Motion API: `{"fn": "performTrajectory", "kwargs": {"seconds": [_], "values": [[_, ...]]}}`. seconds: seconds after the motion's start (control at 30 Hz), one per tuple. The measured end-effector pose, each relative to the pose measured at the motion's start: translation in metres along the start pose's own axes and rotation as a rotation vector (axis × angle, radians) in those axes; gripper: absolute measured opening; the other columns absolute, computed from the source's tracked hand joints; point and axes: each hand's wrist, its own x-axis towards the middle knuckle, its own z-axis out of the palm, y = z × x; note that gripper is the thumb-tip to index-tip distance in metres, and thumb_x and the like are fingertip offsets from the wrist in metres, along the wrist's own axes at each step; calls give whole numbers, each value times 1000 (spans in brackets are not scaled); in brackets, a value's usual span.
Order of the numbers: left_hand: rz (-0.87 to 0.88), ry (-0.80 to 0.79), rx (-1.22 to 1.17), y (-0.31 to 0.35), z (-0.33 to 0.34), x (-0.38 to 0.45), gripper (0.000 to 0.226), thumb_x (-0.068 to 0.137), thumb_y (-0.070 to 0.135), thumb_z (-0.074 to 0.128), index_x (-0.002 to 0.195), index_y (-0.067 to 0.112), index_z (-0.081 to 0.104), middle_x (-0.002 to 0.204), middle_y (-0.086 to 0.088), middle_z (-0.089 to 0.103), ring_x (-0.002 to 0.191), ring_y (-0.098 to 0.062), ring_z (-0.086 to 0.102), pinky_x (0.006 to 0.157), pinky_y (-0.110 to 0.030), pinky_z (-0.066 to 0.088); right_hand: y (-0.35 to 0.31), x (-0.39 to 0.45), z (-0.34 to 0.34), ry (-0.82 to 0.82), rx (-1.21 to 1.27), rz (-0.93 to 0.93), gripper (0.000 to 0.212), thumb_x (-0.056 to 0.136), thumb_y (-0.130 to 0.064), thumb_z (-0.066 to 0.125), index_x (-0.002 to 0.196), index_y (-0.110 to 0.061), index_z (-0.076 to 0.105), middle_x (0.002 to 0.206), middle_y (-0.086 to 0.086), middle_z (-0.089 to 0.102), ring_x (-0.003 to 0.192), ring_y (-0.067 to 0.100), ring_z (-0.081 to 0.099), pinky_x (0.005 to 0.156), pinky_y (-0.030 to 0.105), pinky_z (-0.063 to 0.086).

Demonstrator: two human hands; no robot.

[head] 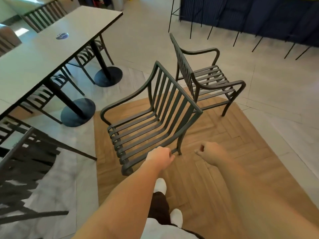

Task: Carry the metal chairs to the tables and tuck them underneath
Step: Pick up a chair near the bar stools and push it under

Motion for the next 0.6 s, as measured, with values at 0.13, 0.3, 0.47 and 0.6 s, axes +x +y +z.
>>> {"fn": "performTrajectory", "kwargs": {"seconds": [0.13,0.3,0.47,0.6], "values": [[3,14,-5,22,-17,49,31,109,42,49,124,22,65,106,-1,69,95,-18,68,90,-36,60,11,36,-28,10,24,-3,21,99,-43,60,86,-27,55,87,-2,64,79,14,59,65,30,45],[-8,5,-28,37,-54,132,32,109,43,48,126,21,63,110,-2,69,100,-20,69,93,-38,59,14,99,-83,-2,4,-20,17,99,-43,62,91,-28,59,89,-3,65,81,12,61,68,27,48],[-22,-44,-64,41,-100,204,35,109,43,46,127,19,65,110,-4,70,102,-23,68,93,-42,59,11,164,-142,-11,12,-18,18,100,-43,60,101,-25,62,91,-3,65,85,14,63,87,37,58],[-57,-62,-84,43,-132,246,34,109,42,47,126,19,65,111,-5,69,104,-24,67,96,-43,57,3,215,-179,-28,-6,-56,23,101,-43,58,112,-23,63,96,-5,66,92,16,63,89,38,57]]}}
